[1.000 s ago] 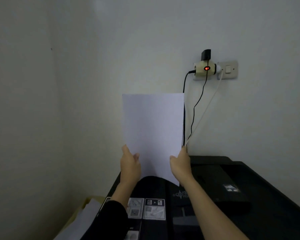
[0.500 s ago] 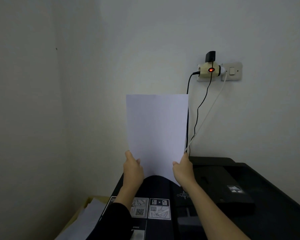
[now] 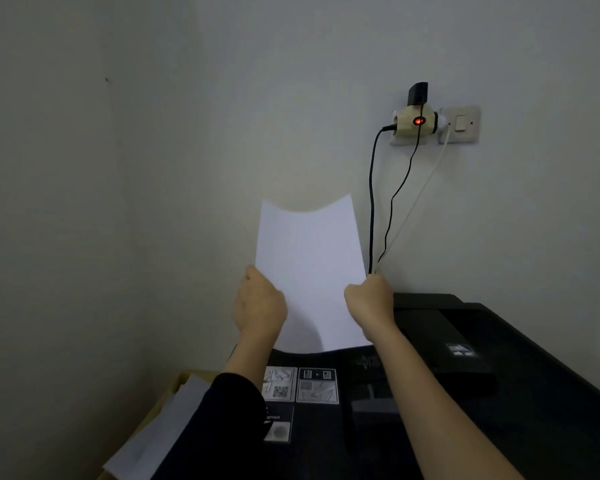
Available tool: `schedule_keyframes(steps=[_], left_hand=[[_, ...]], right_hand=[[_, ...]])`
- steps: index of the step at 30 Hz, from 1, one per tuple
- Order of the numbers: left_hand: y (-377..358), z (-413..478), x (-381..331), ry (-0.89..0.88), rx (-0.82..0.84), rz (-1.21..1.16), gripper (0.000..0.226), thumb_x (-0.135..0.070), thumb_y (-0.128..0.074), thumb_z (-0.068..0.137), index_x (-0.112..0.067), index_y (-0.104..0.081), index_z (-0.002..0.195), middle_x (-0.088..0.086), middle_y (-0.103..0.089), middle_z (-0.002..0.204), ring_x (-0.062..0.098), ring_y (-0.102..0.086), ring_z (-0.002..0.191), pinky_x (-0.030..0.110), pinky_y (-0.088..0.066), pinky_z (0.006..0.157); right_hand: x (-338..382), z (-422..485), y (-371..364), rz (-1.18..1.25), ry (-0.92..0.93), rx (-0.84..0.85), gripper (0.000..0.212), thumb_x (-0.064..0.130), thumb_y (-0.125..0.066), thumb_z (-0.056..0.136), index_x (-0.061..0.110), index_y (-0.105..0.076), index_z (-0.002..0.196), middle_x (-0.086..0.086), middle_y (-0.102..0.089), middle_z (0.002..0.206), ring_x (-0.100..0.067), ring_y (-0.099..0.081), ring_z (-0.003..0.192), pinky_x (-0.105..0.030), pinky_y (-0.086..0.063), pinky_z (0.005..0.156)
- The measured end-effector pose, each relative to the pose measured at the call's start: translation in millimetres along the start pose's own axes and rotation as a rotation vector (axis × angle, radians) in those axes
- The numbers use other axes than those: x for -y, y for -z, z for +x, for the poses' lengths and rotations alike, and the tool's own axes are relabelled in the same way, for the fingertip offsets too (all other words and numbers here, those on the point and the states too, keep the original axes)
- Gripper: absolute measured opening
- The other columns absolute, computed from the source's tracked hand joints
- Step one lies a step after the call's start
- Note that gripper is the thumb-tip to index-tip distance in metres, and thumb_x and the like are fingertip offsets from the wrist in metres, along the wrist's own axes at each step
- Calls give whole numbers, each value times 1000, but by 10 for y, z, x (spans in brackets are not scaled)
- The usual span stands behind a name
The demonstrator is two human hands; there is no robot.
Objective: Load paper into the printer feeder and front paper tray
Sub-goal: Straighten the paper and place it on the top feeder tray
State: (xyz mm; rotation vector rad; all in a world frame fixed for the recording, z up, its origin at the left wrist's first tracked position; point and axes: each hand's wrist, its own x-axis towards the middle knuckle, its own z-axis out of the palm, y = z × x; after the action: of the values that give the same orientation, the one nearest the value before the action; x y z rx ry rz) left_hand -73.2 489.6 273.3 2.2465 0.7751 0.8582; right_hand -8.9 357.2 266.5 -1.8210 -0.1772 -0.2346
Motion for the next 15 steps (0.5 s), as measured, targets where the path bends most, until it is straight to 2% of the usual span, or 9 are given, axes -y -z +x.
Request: schedule_keyframes(steps=[2, 4, 6, 9, 11, 15], left_hand=[[18, -8, 41, 38, 90, 131, 37, -8, -48, 93, 0, -43, 129, 19, -53, 131, 35, -55, 118, 41, -47, 96], [3, -40, 122, 48, 205, 266, 35, -10, -45, 95, 2, -46, 127, 19, -52, 133, 34, -54, 120, 38, -46, 96], [-33, -101, 216, 38, 287, 348, 29, -8, -43, 95, 2, -56, 118, 18, -59, 126, 32, -58, 114, 34, -48, 91], [-81, -176, 319, 39, 319, 413, 26, -6, -44, 93, -1, -62, 110, 14, -64, 116, 28, -62, 107, 30, -50, 85], [-90, -206, 345, 58, 305, 449, 27, -7, -45, 92, -4, -62, 112, 12, -62, 112, 27, -59, 110, 31, -48, 83], [-63, -255, 352, 130, 352, 511, 37, -13, -42, 92, -5, -51, 127, 16, -46, 136, 32, -38, 128, 40, -39, 100]], right_hand=[[-34, -39, 17, -47, -96, 48, 36, -4, -42, 81, 16, -23, 58, -2, -29, 60, -15, -26, 50, -23, -18, 50], [-72, -98, 33, -147, -168, 116, 29, -1, -44, 83, 11, -30, 61, -4, -36, 64, -19, -39, 55, -23, -25, 50], [-100, -160, 45, -273, -208, 192, 15, -1, -46, 84, 4, -43, 70, -8, -44, 66, -22, -48, 59, -23, -33, 52], [-137, -231, 48, -443, -229, 268, 14, -4, -49, 84, 0, -49, 71, -7, -43, 62, -16, -41, 49, -20, -30, 43], [-160, -268, 49, -526, -212, 255, 25, -4, -50, 83, 4, -41, 61, -6, -43, 61, -15, -40, 48, -21, -28, 40], [-207, -347, 58, -657, -153, 192, 32, -4, -52, 81, 9, -34, 57, -3, -42, 59, -15, -39, 47, -21, -26, 40]])
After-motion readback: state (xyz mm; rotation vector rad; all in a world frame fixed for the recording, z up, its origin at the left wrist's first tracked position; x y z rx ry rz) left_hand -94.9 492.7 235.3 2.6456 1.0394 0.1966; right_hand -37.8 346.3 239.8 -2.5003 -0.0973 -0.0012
